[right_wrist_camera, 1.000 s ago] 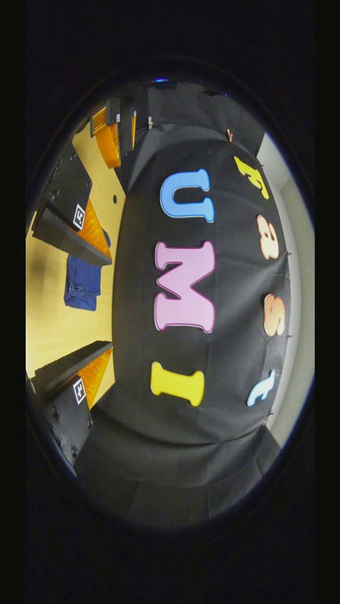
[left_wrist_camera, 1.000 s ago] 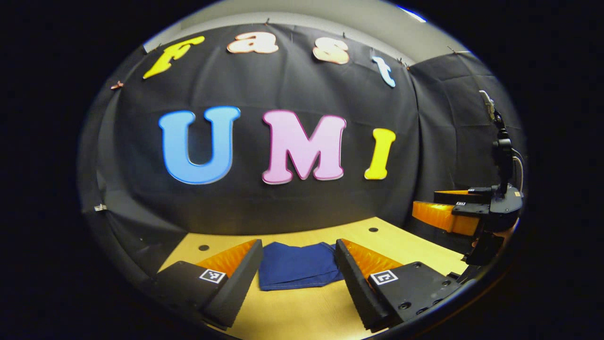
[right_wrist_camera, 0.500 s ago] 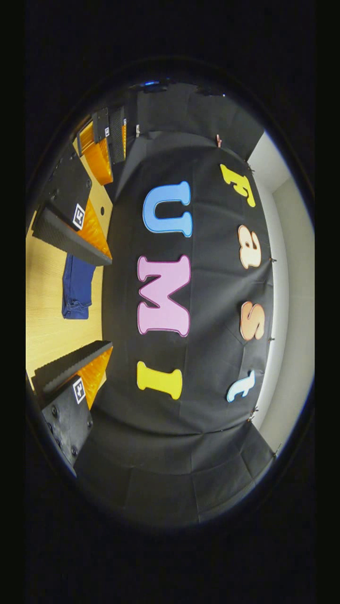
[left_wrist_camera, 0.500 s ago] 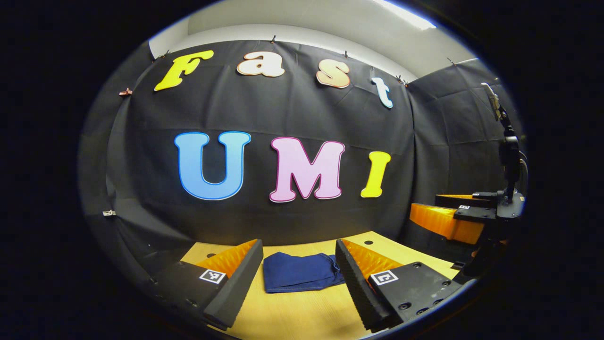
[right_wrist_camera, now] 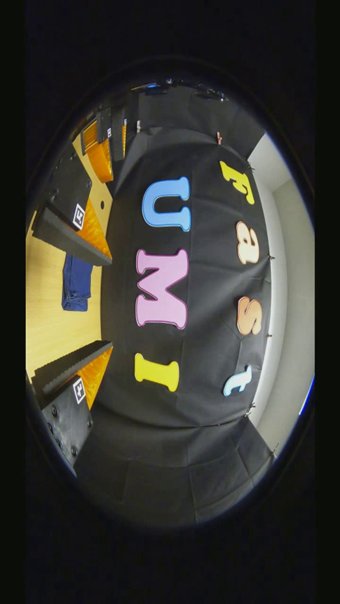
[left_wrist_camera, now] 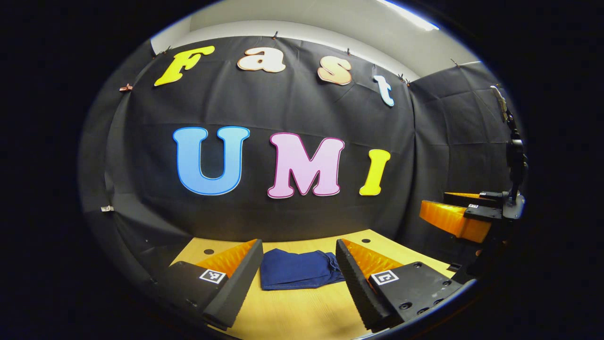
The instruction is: Grasp the waist and the cuffs of the jeans and fold them to make the two legs overlap; first hold the waist and fold one-third of the jeans toward the cuffs, then hold the cuffs and fold the remaining one-third in the same direction to finish folding.
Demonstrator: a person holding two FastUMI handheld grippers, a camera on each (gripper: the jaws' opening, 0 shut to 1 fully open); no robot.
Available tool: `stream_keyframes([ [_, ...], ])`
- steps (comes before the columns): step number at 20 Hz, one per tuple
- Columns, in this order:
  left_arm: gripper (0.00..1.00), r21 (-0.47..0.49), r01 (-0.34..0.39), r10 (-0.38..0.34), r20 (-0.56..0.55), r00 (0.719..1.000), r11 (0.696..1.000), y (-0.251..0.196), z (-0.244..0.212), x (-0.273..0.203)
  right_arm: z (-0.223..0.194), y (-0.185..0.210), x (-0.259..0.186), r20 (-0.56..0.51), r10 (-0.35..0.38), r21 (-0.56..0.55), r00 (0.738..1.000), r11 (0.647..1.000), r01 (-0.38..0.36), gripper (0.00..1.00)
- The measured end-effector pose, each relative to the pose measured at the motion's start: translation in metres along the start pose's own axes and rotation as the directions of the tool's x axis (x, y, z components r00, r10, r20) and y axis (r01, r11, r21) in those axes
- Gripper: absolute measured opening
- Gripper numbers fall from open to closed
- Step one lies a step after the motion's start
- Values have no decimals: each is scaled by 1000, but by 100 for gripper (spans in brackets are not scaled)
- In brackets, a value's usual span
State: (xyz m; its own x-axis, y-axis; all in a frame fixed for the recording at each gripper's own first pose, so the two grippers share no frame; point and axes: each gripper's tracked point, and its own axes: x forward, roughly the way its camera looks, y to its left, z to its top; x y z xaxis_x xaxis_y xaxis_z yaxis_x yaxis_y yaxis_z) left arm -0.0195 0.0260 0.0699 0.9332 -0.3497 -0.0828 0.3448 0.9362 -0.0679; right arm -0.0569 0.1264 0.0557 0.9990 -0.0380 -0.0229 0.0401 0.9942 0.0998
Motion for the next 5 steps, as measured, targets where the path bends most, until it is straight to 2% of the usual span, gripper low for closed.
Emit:
stream_keyframes([
  [5, 96, 19, 13, -13, 13, 1000, 1000, -10, 9, 4, 2, -15, -7, 3, -23, -33, 1000, 999, 23, 94],
])
